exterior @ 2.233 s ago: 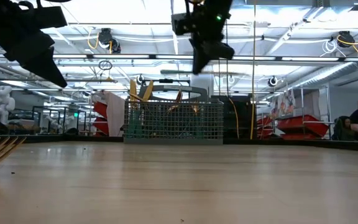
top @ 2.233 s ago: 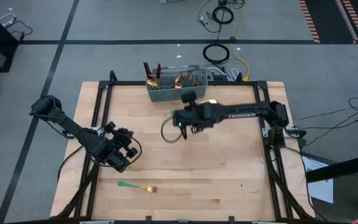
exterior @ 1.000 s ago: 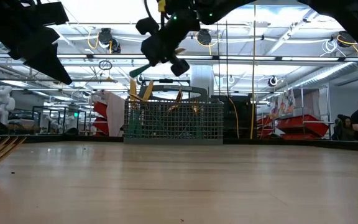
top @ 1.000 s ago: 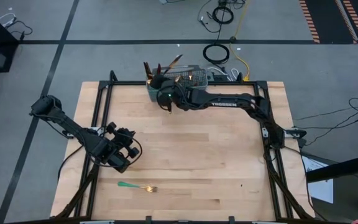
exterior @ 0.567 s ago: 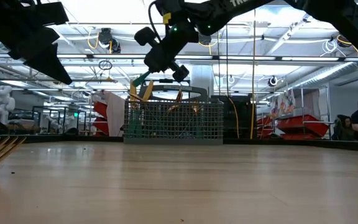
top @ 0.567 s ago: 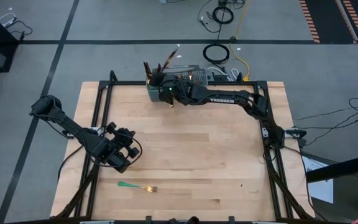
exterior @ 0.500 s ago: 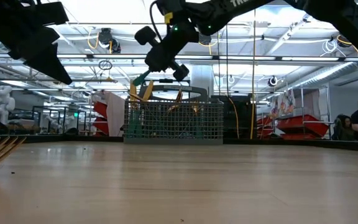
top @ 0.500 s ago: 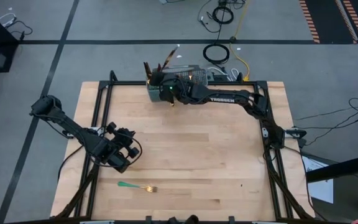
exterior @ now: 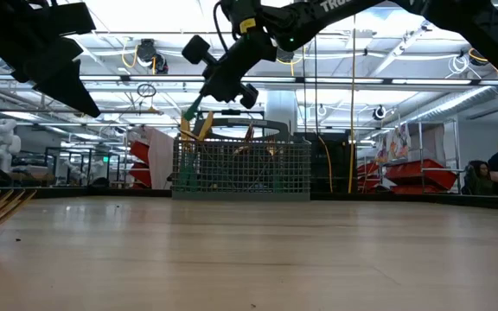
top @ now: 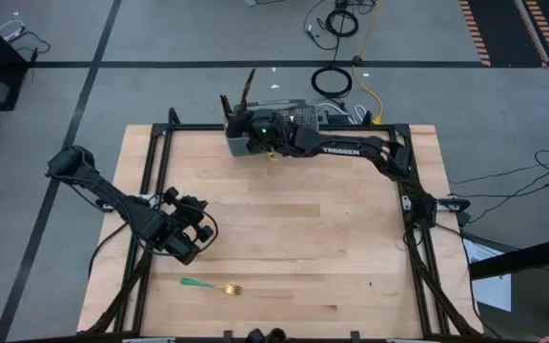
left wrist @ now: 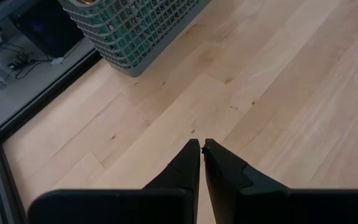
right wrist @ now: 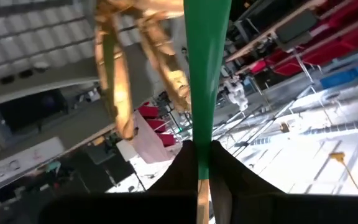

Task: Sort silverware
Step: Put the green knife into the gray bin

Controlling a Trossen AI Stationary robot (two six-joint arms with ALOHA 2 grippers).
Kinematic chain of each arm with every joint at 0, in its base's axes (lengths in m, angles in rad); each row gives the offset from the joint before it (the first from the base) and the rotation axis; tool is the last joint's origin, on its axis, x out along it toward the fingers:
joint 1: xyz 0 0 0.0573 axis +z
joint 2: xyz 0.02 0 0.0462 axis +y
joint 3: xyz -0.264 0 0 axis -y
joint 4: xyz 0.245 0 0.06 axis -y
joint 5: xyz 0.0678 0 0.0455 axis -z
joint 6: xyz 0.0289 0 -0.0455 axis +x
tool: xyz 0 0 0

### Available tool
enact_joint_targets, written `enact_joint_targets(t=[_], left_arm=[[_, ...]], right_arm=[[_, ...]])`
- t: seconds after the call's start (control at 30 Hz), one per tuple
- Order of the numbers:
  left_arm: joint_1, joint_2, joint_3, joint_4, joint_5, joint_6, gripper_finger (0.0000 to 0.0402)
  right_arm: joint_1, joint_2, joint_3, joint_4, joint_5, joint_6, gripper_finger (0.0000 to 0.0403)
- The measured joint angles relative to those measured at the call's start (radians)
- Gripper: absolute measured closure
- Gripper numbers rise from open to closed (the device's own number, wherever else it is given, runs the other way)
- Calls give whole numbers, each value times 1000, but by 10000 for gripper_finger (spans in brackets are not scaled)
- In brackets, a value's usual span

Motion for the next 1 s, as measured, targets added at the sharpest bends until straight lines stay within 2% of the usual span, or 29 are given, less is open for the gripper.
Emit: enact_joint_targets(t=[0.4, 0.67, 1.0], left_arm=[[0, 0, 0, 9, -3, -1, 369], [0, 0, 0, 8, -13, -2, 369], [0, 0, 0, 24, -53, -2, 369]], right_arm=[[-13, 11, 0, -2, -21, -124, 403], [-19, 114, 0, 112, -19, -225, 403], [-22, 144, 0, 112, -16, -211, 403]])
